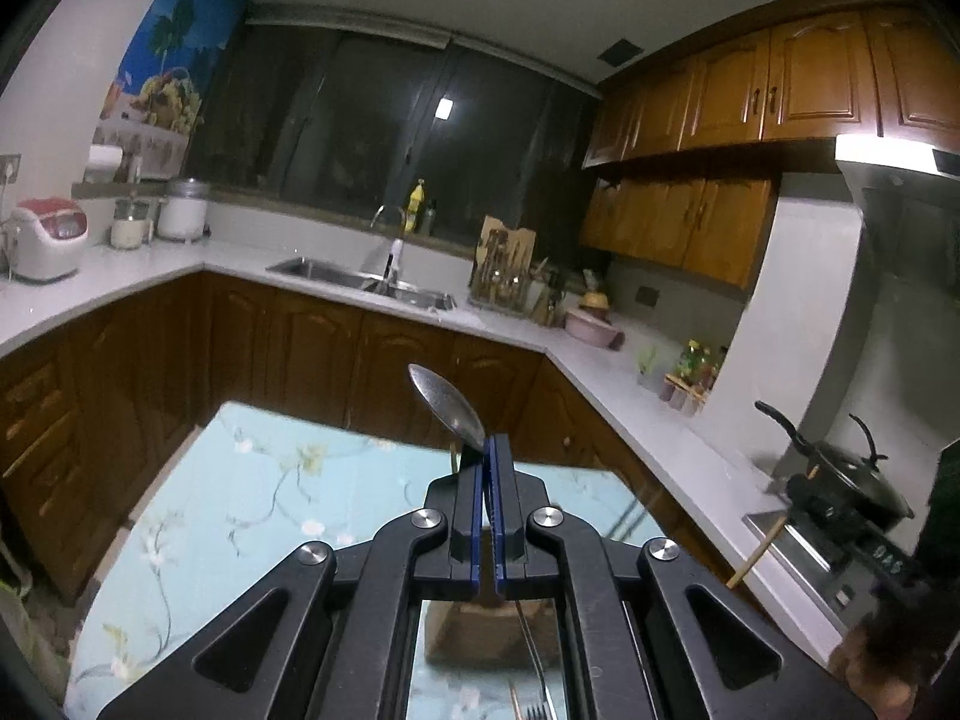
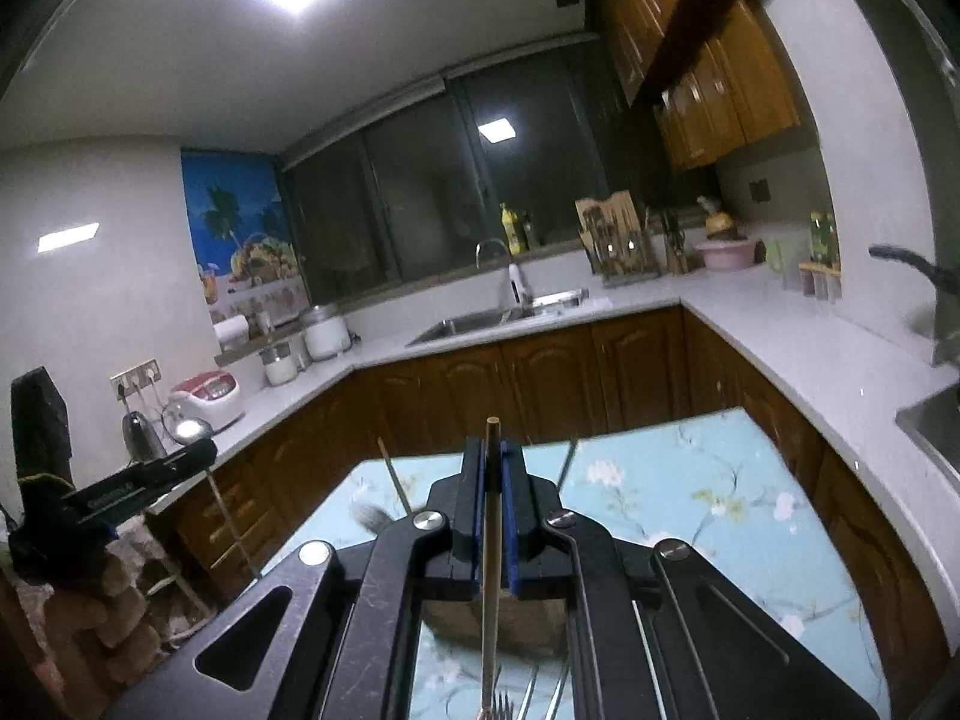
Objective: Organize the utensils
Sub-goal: 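Lift the spoon and chopstick and carry them above the wooden caddy, then open both tools to drop the spoon and chopstick into the caddy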
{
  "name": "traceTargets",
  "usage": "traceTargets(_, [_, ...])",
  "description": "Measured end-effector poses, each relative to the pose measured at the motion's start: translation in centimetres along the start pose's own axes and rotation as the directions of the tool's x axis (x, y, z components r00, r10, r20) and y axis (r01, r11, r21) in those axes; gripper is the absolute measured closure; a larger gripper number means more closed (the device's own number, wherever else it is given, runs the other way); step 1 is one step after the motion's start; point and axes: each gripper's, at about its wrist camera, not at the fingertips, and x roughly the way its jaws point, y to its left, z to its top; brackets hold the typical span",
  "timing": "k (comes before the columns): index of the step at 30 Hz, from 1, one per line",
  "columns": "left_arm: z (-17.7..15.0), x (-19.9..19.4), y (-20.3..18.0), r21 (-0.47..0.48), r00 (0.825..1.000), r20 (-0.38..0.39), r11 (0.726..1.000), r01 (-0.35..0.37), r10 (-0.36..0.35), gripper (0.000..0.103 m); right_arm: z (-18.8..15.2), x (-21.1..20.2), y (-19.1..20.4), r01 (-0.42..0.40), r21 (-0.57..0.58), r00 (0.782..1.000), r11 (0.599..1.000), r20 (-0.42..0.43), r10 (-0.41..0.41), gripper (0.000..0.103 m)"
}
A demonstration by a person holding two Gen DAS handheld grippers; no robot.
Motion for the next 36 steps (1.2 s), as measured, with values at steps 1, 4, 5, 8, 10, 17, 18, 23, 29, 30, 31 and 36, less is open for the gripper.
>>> traceTargets(1, [-0.1, 0.7, -0.1, 0.003, 1.0, 0.006, 1.0, -0.004, 0.004, 0.103, 0.4, 0.2, 0.1, 0.001, -0.003, 1.0, 1.0, 0.011, -0.001, 0.098])
traceTargets(4, [-0.5, 2.7, -0.1, 0.013, 1.0, 0.027, 1.0, -0.016, 0.015, 0.103, 1.6, 1.0, 0.2, 0.002, -0.007, 0.999, 1.0, 0.042, -0.002, 0.098])
traceTargets(5, [-0.6, 3.2, -0.1, 0.016, 0.999, 0.033, 1.0, -0.018, 0.017, 0.103, 1.9, 1.3, 0.3, 0.006, -0.009, 0.998, 1.0, 0.055, -0.005, 0.098])
traceTargets(8, [-1.0, 5.6, -0.5, 0.032, 0.998, 0.052, 0.999, -0.027, 0.025, 0.103, 2.7, 2.1, 0.2, 0.018, -0.005, 0.996, 1.0, 0.088, -0.017, 0.098])
traceTargets(10, [-1.4, 6.8, -0.9, 0.045, 0.998, 0.059, 0.998, -0.034, 0.031, 0.103, 3.1, 2.8, 0.1, 0.038, -0.003, 0.994, 0.999, 0.106, -0.038, 0.098])
traceTargets(17, [-4.0, 12.3, -2.1, 0.118, 0.997, 0.047, 0.991, -0.07, 0.065, 0.103, 2.6, 6.4, -0.6, 0.064, 0.0, 0.993, 0.998, 0.104, -0.064, 0.098])
traceTargets(18, [-4.5, 13.0, -2.2, 0.126, 0.996, 0.043, 0.989, -0.076, 0.071, 0.103, 2.2, 6.9, -0.6, 0.073, -0.011, 0.992, 0.997, 0.101, -0.071, 0.098])
traceTargets(23, [-5.8, 15.3, -2.5, 0.15, 0.996, 0.028, 0.985, -0.091, 0.088, 0.103, -0.1, 8.4, -0.9, 0.09, -0.033, 0.993, 0.995, 0.077, -0.087, 0.098])
traceTargets(29, [-6.2, 17.3, -2.3, 0.155, 0.994, -0.003, 0.982, -0.106, 0.108, 0.103, -2.5, 9.6, -1.8, 0.085, -0.008, 0.996, 0.996, 0.028, -0.085, 0.098])
traceTargets(30, [-6.2, 17.5, -2.2, 0.151, 0.994, -0.011, 0.983, -0.105, 0.108, 0.103, -2.8, 9.7, -1.9, 0.085, -0.004, 0.996, 0.996, 0.022, -0.085, 0.098])
traceTargets(31, [-6.4, 18.0, -2.2, 0.147, 0.994, -0.021, 0.984, -0.104, 0.108, 0.103, -3.1, 9.8, -2.1, 0.084, 0.001, 0.996, 0.996, 0.015, -0.084, 0.098])
traceTargets(36, [-5.7, 18.2, -2.2, 0.164, 0.993, -0.05, 0.981, -0.099, 0.109, 0.103, -4.4, 10.1, -2.4, 0.082, 0.013, 0.997, 0.997, -0.012, -0.082, 0.098])
